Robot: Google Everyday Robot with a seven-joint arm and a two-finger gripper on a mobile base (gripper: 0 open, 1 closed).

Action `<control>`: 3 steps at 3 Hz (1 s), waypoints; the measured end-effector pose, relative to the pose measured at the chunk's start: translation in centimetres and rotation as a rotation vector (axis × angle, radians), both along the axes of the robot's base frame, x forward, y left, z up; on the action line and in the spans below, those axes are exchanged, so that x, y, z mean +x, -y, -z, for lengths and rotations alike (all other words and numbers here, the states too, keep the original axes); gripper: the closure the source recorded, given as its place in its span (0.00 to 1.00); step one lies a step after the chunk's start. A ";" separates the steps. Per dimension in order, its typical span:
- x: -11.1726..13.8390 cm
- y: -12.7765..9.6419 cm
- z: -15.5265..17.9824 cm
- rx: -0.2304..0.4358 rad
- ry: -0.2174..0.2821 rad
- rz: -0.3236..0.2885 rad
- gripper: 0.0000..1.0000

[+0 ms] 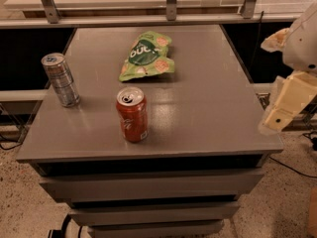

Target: Knock coke can over

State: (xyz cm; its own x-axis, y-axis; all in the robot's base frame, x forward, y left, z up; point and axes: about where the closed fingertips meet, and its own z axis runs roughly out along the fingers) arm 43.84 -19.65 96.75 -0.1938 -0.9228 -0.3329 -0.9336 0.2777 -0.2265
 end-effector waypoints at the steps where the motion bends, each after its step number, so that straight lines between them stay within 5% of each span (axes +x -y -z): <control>1: 0.1 -5.2 2.9 0.176 -0.011 -0.068 0.00; 3: 0.8 -16.7 9.4 0.436 -0.049 -0.167 0.00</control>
Offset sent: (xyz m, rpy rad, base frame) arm 0.0072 0.1834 -0.1113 0.4972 0.0665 0.2002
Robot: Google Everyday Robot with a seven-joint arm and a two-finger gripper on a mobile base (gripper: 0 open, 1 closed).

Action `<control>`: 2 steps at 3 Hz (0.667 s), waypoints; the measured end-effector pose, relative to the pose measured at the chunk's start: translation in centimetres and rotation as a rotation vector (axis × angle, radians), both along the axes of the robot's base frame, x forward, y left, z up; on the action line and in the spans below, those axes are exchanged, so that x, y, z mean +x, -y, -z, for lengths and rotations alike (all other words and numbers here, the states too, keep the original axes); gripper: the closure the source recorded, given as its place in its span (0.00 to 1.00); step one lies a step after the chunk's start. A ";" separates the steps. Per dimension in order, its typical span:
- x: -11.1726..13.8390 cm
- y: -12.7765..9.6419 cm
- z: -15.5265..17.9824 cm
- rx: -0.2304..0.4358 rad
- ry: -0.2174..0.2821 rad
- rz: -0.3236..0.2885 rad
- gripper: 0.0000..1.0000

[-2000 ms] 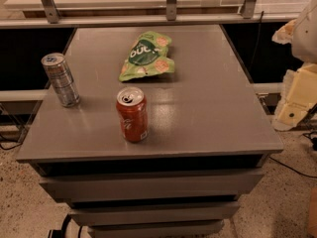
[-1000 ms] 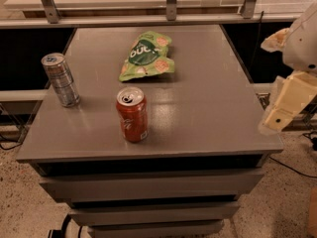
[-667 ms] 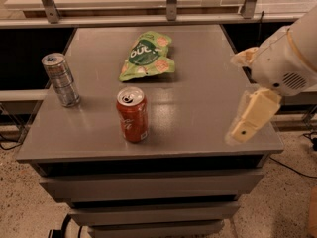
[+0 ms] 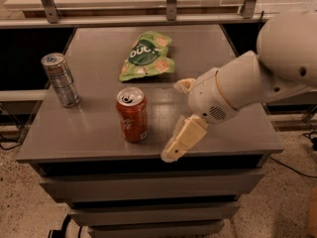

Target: Knock coke can over

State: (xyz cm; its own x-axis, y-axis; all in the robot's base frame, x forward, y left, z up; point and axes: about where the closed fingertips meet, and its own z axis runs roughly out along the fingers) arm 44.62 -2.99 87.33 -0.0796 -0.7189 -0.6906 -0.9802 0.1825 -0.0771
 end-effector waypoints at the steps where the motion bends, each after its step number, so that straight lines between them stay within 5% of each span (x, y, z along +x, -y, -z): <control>1: 1.2 -4.0 2.1 0.118 -0.010 -0.010 0.00; 2: 2.2 -7.9 2.5 0.250 -0.033 -0.035 0.00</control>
Offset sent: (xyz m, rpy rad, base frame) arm 0.0361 0.1190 -0.0305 0.4201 0.0713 0.0564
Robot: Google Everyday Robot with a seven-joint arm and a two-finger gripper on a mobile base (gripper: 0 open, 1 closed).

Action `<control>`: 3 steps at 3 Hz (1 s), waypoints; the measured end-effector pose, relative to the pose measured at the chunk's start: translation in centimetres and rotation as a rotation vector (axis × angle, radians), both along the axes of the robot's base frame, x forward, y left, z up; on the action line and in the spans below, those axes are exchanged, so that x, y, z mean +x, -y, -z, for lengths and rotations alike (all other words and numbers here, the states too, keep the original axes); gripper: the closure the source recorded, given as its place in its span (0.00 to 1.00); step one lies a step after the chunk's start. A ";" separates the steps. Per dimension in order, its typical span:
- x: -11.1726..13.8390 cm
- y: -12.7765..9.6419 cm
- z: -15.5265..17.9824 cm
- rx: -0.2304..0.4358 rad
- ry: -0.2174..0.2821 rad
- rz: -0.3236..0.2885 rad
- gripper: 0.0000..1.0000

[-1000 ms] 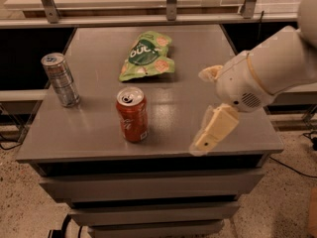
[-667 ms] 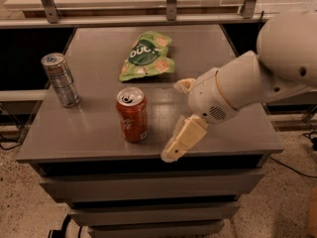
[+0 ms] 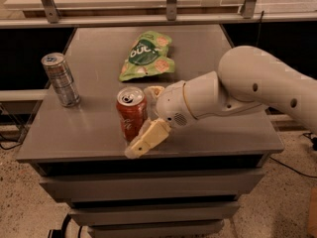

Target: Knock coke can over

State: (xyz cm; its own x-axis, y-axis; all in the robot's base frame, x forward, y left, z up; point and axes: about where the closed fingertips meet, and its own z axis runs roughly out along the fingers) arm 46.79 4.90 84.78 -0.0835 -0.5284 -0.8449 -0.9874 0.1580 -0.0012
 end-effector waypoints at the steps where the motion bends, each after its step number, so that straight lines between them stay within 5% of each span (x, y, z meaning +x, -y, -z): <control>1: 0.4 -3.0 -0.2 0.136 -0.029 -0.027 0.18; 3: 0.7 -3.1 -3.4 0.283 -0.037 -0.068 0.65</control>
Offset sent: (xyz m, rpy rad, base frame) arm 0.0110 0.0458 0.0307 0.3629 0.0559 0.0798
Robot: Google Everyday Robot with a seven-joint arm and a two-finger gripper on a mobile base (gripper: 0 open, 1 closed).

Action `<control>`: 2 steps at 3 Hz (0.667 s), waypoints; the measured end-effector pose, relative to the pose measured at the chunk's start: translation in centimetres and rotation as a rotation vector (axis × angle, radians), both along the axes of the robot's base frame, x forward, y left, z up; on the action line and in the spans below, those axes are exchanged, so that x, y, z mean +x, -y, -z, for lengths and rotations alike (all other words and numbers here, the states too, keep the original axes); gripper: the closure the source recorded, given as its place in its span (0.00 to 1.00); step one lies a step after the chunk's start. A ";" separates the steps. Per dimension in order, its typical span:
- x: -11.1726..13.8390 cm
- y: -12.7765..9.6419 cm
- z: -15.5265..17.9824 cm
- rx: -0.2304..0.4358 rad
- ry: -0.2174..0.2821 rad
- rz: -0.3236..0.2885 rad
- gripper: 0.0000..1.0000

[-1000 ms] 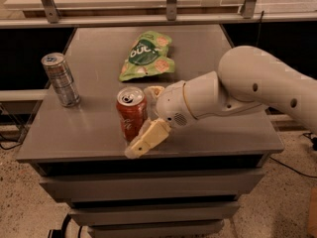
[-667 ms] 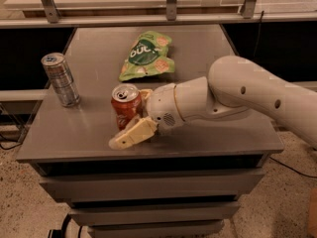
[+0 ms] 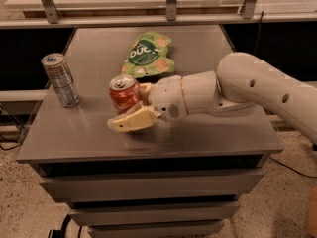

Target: Knock coke can over

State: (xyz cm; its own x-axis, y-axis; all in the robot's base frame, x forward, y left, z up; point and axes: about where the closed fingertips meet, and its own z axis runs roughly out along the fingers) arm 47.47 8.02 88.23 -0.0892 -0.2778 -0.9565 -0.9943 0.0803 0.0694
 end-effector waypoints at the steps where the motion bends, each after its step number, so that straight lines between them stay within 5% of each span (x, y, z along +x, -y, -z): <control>1: 0.1 1.2 -2.9 -0.045 0.032 -0.014 0.88; 2: 0.9 2.5 -6.1 -0.208 0.094 -0.001 1.00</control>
Offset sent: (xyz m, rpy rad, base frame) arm 0.0342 -0.0631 0.0830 -0.5420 -0.2057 -0.0276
